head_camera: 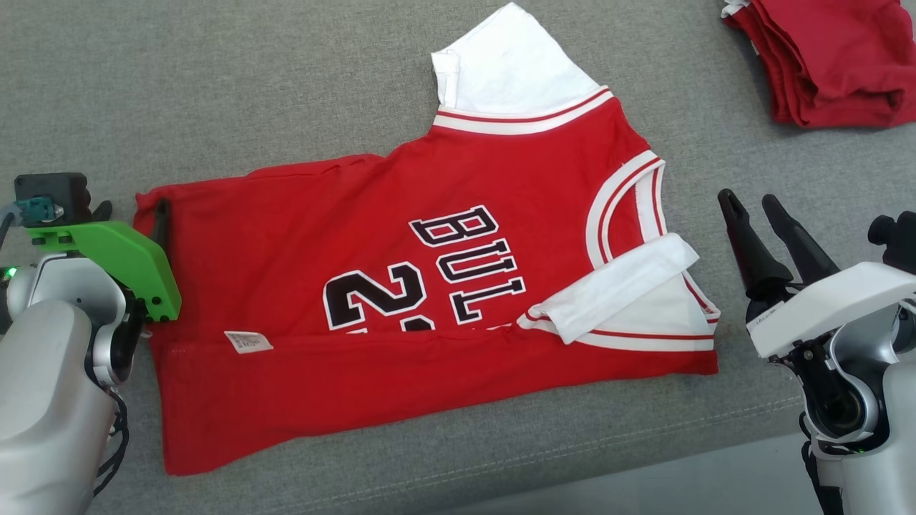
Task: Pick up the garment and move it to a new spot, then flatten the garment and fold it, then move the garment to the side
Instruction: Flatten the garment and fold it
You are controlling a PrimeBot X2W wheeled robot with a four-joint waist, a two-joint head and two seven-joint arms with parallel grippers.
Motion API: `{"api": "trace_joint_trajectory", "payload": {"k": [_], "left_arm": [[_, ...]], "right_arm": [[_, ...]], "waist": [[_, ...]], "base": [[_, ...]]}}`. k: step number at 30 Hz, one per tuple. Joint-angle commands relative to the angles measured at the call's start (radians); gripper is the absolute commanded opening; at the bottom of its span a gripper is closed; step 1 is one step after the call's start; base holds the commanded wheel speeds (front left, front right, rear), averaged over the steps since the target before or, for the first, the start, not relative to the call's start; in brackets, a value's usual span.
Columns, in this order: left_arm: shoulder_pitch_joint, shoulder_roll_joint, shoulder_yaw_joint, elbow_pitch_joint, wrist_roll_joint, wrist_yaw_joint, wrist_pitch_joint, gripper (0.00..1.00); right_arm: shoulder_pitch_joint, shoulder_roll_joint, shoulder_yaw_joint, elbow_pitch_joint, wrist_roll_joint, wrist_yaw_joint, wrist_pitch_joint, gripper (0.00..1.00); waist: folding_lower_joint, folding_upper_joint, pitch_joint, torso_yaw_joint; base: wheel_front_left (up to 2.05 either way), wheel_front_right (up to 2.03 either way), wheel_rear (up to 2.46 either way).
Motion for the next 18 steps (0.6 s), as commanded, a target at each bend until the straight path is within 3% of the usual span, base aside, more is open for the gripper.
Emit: {"api": "trace_joint_trajectory", "payload": {"k": [1,3,7,8,10,11,18], "left_arm": [[-0.023,-0.001,-0.008,0.018,0.007,-0.005,0.011,1.00],[-0.035,-0.006,-0.016,0.041,0.009,-0.013,0.017,1.00],[-0.051,-0.024,-0.038,0.077,0.018,-0.027,0.001,0.47],[-0.052,-0.027,-0.042,0.083,0.019,-0.031,0.000,0.38],[-0.055,-0.034,-0.051,0.094,0.025,-0.042,-0.008,0.05],[-0.059,-0.035,-0.057,0.097,0.030,-0.050,-0.018,0.00],[-0.081,-0.069,-0.082,0.095,0.050,-0.080,-0.112,0.00]], "right_arm": [[-0.016,-0.008,0.004,0.000,0.008,0.000,0.003,1.00],[-0.019,-0.011,0.008,0.002,0.009,0.000,0.002,1.00],[-0.036,-0.023,0.021,0.007,0.013,0.000,0.005,1.00],[-0.039,-0.026,0.024,0.009,0.013,0.000,0.007,1.00],[-0.048,-0.034,0.033,0.011,0.010,0.000,0.014,1.00],[-0.057,-0.038,0.039,0.013,0.007,0.000,0.016,1.00],[-0.187,-0.070,0.071,0.068,-0.030,0.000,0.052,1.00]], "waist": [[-0.0001,0.0000,0.008,0.000],[-0.0001,0.0000,0.011,0.001],[-0.0001,0.0000,0.011,0.006],[-0.0001,0.0000,0.010,0.008],[-0.0001,0.0000,0.010,0.012],[-0.0001,0.0000,0.010,0.014],[-0.0001,0.0000,0.004,0.050]], "base": [[0.00,0.00,0.00],[0.00,0.00,0.00],[0.00,0.00,0.00],[0.00,0.00,0.00],[0.00,0.00,0.00],[0.00,0.00,0.00],[0.00,0.00,0.00]]}}
